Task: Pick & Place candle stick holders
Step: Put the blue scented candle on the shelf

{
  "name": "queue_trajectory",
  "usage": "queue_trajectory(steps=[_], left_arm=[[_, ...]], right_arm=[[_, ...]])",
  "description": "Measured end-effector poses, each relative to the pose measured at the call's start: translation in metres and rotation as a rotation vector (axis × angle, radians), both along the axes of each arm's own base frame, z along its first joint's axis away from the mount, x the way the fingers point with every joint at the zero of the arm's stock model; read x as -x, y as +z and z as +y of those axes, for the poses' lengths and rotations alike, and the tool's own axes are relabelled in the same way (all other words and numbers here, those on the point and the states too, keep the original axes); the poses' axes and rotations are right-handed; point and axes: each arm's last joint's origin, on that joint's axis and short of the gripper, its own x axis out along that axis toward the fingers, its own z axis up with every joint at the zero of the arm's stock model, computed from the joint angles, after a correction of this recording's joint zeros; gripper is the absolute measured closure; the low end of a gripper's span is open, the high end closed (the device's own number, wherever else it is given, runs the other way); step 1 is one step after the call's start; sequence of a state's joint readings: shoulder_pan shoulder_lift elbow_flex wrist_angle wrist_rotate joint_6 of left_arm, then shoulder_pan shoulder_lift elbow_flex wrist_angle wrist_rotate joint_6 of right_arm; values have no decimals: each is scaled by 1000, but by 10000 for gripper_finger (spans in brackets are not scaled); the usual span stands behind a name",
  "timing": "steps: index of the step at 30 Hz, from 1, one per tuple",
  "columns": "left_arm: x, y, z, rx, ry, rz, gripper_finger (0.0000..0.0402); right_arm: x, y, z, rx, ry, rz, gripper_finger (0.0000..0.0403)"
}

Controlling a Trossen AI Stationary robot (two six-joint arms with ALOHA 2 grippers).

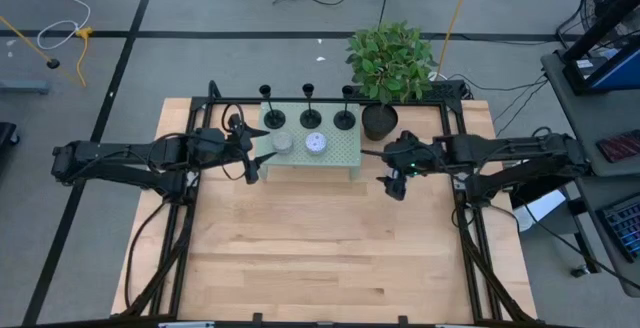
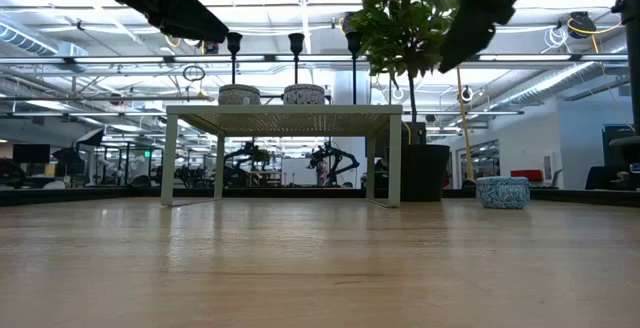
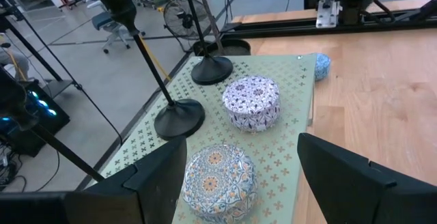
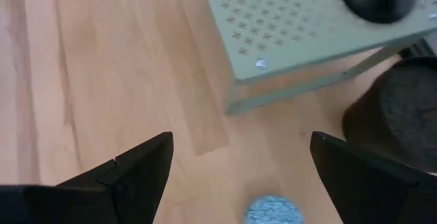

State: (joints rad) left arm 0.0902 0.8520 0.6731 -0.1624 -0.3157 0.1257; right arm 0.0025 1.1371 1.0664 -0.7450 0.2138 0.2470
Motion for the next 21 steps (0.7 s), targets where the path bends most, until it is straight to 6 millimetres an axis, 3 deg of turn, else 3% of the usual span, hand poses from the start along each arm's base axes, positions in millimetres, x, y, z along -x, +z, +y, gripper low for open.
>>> queue_trajectory(steps=[4,10,15,21], left_arm=[[0,0,0,0,0,1,121],[0,0,0,-7,-3,2,121],[0,0,0,-6,-2,0,121],[0,1,0,-3,-1,-8,121]], right_arm=[[15,-13,-1,19,-9,7,64],[40,-61,0,21,-3,65,64],[53,-89,-1,27,-1,-22,64],[62,-111,-6,213,-53,-121,64]])
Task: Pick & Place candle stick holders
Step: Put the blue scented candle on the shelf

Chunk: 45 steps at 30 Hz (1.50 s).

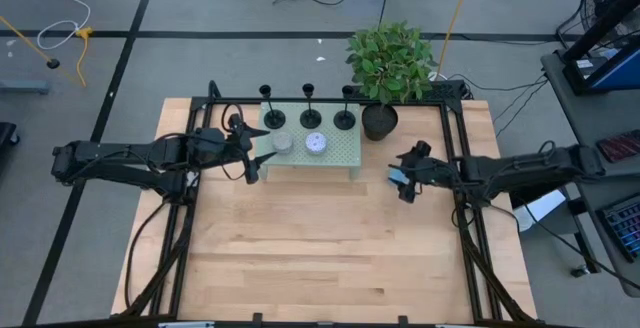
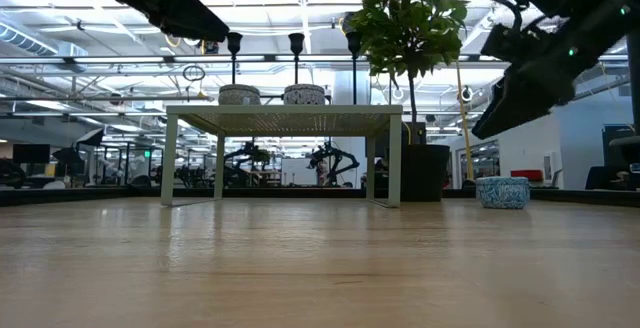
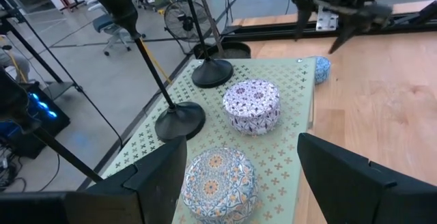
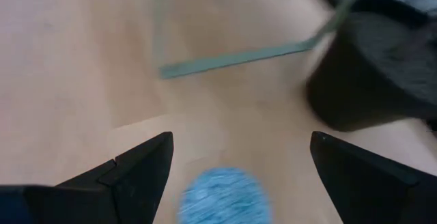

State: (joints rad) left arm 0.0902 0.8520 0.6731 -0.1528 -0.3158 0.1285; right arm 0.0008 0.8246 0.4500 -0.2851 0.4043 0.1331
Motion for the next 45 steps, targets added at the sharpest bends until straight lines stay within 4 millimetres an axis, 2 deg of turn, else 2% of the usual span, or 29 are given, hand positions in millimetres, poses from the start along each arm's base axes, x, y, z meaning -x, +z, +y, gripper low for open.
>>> queue_trajectory(steps=[3,14,18,31,45], left_arm=[[0,0,0,3,1,-3,121],[0,0,0,4,1,-3,121],[0,0,0,5,1,-3,121],[0,0,0,4,2,-3,121],[-1,4,0,-3,0,-45,121]], right_arm=[[5,-14,-2,33,-49,-30,64],[23,-67,-2,-44,-117,-230,64],[22,-64,-2,-45,-112,-318,64],[23,-69,-2,-75,-136,-301,64],[20,-90,-3,-107,-220,-150,64]])
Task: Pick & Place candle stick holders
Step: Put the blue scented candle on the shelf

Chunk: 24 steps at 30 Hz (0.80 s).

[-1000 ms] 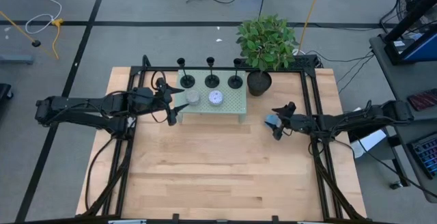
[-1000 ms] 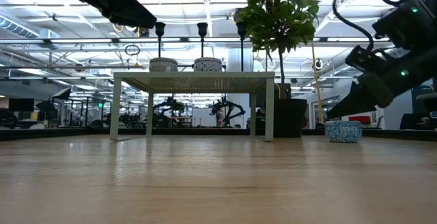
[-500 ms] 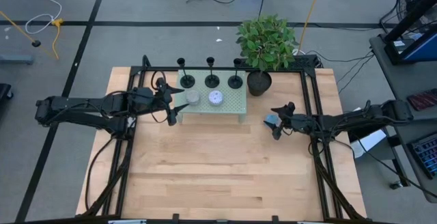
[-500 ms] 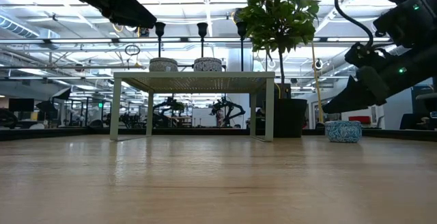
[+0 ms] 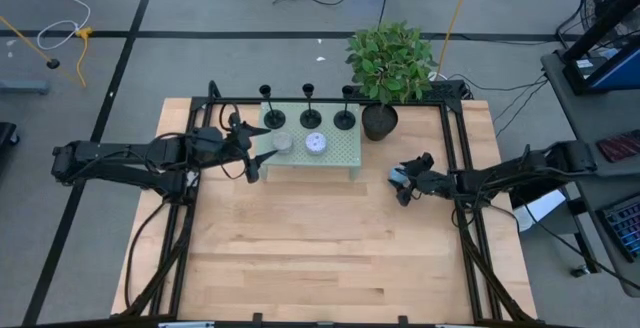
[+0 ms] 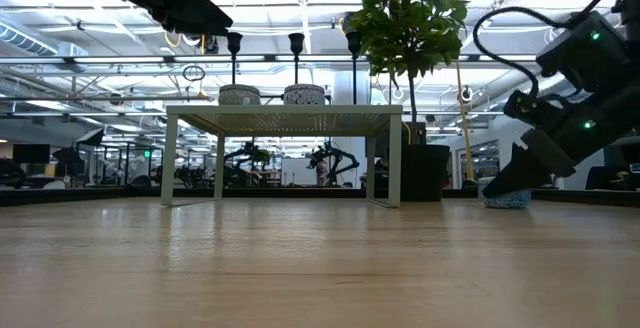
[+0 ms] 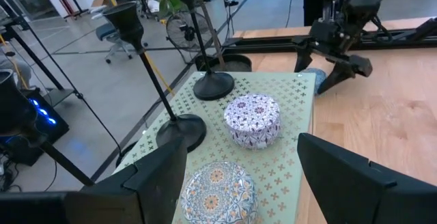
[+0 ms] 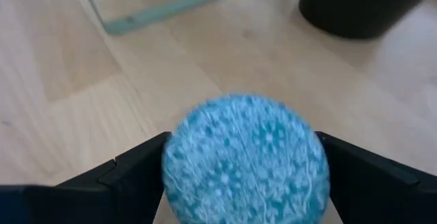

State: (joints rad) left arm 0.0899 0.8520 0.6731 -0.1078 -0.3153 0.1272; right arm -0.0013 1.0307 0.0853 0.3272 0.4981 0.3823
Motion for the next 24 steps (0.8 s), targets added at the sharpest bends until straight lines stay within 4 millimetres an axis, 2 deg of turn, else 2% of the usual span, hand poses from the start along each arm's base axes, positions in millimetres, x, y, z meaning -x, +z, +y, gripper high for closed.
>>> queue_trajectory(steps=[10,20,24], left_arm=[[0,0,0,0,-1,0,121],[0,0,0,0,-2,0,121],[0,0,0,1,-2,0,121]], right_arm=[[-3,-10,-1,-11,-77,25,69],[-6,-11,-1,-9,-78,9,112],[-6,-10,-1,-15,-82,-1,114]])
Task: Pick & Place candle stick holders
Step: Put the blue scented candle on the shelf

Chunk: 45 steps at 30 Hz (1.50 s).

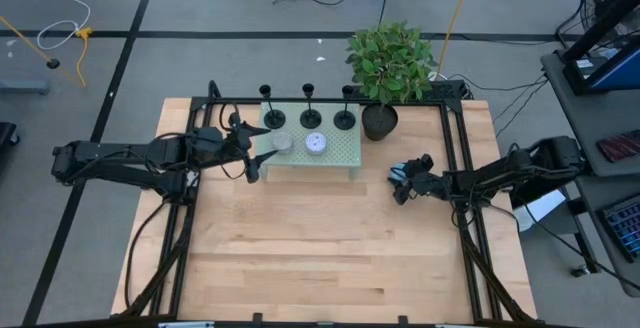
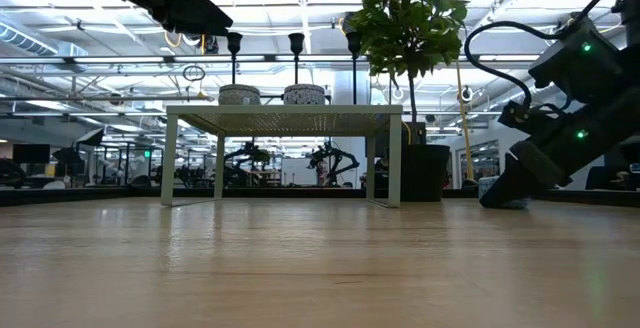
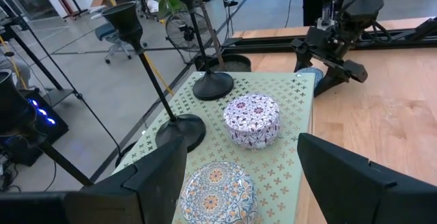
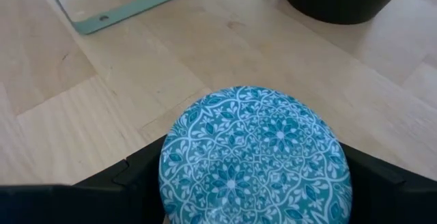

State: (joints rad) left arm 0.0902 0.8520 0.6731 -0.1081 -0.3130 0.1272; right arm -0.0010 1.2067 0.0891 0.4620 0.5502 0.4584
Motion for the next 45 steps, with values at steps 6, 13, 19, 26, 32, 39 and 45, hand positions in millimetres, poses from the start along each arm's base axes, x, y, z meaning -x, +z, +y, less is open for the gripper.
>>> queue_trajectory(steps=[6,13,19,26,32,39,45], left_arm=[[0,0,0,0,0,0,121],[0,0,0,-20,-7,9,121],[0,0,0,-22,-7,10,121],[0,0,0,-37,-12,17,121],[0,0,0,-44,-13,19,121],[0,0,0,-42,-13,18,121],[0,0,0,-44,-14,19,121]], right_arm=[[-3,6,0,3,6,-69,107],[-5,22,-5,28,-21,-197,111],[-11,61,-10,211,0,-477,111],[-19,103,-12,357,42,-679,110],[-65,143,-14,384,152,-492,110],[-115,158,-29,346,164,-332,110],[-137,143,-45,269,213,-301,110]])
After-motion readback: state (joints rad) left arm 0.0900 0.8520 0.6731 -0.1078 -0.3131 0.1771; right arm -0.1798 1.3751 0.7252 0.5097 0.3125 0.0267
